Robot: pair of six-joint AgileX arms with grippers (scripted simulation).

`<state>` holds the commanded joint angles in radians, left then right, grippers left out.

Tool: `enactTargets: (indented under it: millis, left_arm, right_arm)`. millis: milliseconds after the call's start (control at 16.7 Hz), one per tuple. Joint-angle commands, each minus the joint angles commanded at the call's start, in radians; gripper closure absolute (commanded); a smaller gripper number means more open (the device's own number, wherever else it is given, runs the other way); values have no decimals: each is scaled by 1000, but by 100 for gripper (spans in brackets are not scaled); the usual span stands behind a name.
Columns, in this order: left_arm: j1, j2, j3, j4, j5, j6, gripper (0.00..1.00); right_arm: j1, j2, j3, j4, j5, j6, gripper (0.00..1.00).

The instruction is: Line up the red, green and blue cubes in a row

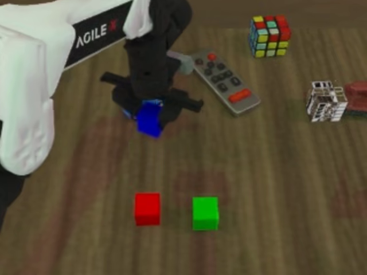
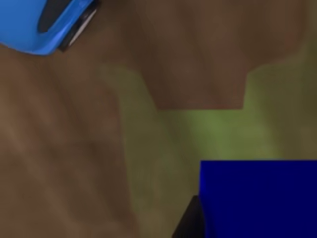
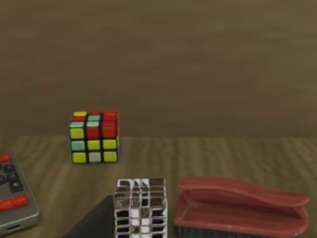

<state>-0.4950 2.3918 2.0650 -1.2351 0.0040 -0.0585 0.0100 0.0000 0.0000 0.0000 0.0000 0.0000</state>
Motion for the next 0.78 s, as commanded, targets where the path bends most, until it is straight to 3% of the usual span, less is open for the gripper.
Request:
enactTargets:
  millis: [420,600,780]
  left_arm:
    - [-30,4,15,-12,-2,-34,100]
    - [-103,12,37,-29,-7,-163,100]
    - [-205,18,54,-53,-10,-382,100]
  right_arm:
    - [0,0,0,0,0,0,0]
    - [0,0,0,0,0,0,0]
    - [0,0,0,0,0,0,0]
